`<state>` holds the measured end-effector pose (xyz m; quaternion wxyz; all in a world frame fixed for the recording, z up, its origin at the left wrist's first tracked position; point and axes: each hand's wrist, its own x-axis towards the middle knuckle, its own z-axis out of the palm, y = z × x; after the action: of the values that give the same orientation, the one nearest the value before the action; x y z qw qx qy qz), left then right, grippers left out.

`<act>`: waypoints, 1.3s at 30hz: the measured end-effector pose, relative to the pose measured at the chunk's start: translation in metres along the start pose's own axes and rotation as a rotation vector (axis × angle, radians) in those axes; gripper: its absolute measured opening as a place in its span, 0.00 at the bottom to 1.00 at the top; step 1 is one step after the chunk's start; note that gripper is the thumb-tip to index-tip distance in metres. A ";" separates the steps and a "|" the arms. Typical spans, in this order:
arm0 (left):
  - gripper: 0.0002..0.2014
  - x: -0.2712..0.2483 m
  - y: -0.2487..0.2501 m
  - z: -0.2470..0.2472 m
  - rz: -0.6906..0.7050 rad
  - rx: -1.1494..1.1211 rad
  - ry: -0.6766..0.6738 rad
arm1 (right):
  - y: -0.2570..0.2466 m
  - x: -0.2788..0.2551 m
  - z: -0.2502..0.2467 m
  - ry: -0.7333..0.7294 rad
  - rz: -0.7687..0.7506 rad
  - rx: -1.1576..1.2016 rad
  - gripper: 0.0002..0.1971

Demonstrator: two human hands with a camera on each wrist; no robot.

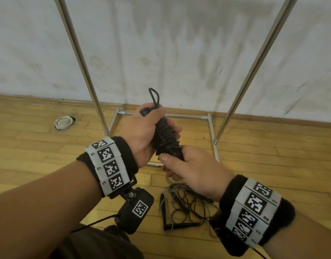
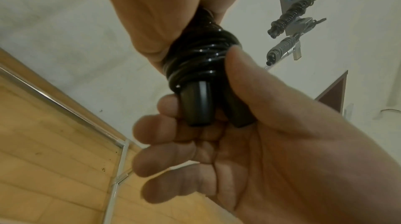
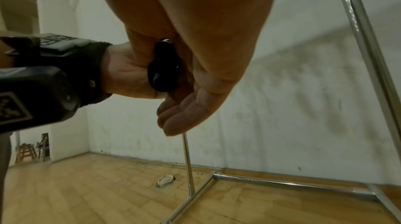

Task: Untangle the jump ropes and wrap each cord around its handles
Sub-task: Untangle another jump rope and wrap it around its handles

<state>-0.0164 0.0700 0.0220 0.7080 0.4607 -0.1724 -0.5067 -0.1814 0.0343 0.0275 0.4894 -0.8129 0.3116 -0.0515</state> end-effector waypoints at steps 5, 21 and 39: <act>0.11 -0.006 -0.008 0.001 -0.042 -0.003 -0.039 | 0.005 0.001 -0.001 -0.046 0.006 0.092 0.16; 0.25 -0.015 -0.009 -0.018 -0.193 0.148 -0.229 | 0.003 0.002 -0.015 -0.142 0.038 -0.060 0.18; 0.25 -0.018 -0.013 -0.007 -0.115 0.520 -0.441 | 0.004 0.011 -0.058 0.209 -0.108 0.590 0.17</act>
<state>-0.0267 0.0884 0.0114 0.4826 0.5142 -0.4184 -0.5724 -0.1970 -0.0175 0.0514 0.6659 -0.6417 0.2880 -0.2488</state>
